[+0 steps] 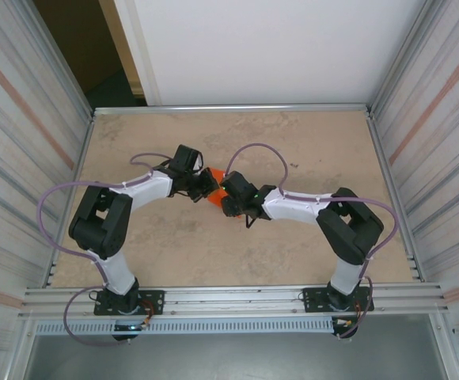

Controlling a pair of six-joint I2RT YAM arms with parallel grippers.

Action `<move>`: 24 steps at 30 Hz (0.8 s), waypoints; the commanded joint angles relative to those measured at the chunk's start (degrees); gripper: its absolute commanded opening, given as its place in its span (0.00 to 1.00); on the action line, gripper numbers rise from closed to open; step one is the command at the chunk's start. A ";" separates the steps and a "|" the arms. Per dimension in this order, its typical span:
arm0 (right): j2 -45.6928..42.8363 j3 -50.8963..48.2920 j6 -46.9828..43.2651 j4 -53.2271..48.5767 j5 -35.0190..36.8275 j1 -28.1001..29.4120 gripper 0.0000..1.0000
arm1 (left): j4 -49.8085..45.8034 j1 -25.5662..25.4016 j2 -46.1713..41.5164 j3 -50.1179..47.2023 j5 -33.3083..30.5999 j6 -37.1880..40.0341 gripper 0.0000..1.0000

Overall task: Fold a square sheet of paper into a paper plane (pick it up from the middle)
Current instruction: Fourth fold the wing at the center of the table.

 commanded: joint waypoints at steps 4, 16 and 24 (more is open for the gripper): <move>2.34 2.12 -1.72 0.15 1.11 0.41 0.34 | -1.77 -0.04 -0.55 1.43 -1.03 -1.02 0.02; 3.85 2.82 -2.14 -0.31 2.63 0.64 0.27 | -2.09 -0.18 0.03 2.00 -0.64 -1.00 0.04; 3.96 2.42 -2.84 -0.65 3.41 0.64 0.20 | -2.80 -0.06 0.06 2.61 -0.75 -0.85 0.07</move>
